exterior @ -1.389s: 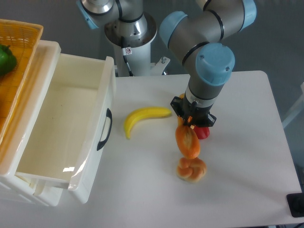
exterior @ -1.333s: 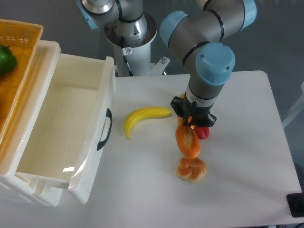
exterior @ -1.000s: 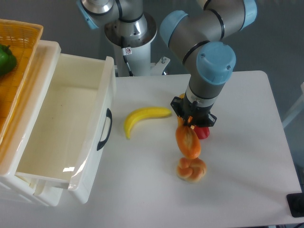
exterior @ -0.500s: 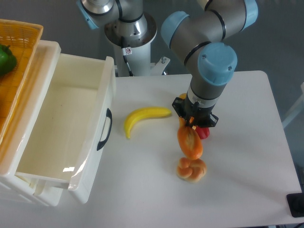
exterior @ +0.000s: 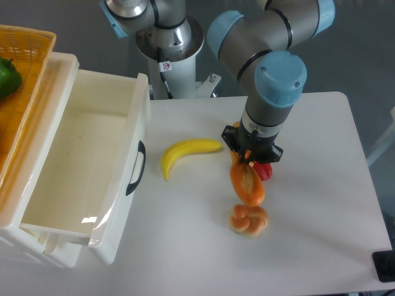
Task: Place the long bread in the upper white drawer
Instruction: 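Close the gripper on the long orange bread standing upright on the table, then lift the long bread up and away from the peppers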
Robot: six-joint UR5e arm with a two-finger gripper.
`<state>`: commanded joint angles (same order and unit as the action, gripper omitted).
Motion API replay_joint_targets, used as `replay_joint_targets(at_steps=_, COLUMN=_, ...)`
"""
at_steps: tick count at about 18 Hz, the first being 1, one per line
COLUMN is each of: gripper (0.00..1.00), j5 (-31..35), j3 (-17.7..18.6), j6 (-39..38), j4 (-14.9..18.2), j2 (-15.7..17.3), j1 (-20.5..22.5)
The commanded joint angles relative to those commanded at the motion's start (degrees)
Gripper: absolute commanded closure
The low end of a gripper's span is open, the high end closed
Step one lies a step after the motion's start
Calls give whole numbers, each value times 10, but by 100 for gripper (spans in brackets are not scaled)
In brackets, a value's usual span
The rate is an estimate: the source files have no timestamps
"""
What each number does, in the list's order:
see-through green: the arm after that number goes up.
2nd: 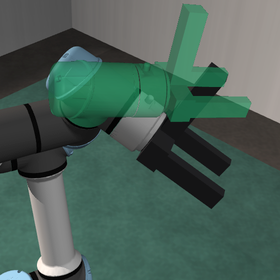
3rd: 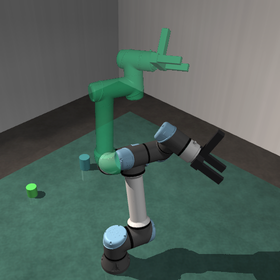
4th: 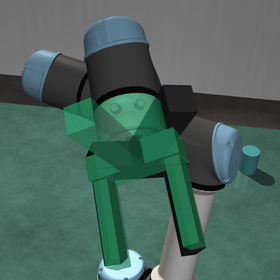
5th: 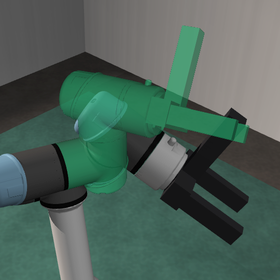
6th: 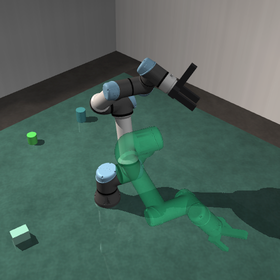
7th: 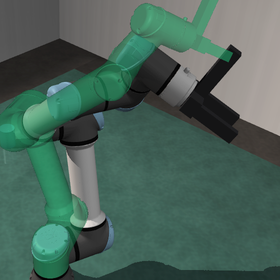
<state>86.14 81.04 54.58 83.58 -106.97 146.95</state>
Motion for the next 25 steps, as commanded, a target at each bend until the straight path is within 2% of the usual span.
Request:
replay_joint_targets(at_steps=5, gripper=100, j5=-3, j3=-1, j6=-7, j4=61, j2=38, j1=0)
replay_joint_targets(at_steps=9, gripper=100, j5=-8, j3=-1, j6=-47, j4=92, j2=56, j1=-3)
replay_joint_targets(at_steps=15, gripper=100, j5=-71, j3=-1, j6=-72, j4=101, j2=86, j1=2)
replay_joint_targets(at_steps=17, gripper=100, j5=-100, j3=-1, j6=-83, j4=103, j2=110, j1=3)
replay_joint_targets(at_steps=19, gripper=100, j5=-130, j3=-1, j6=-97, j4=103, j2=120, j1=4)
replay_joint_targets(at_steps=25, gripper=100, j5=-174, j3=0, j6=-113, j4=113, j2=156, j1=5)
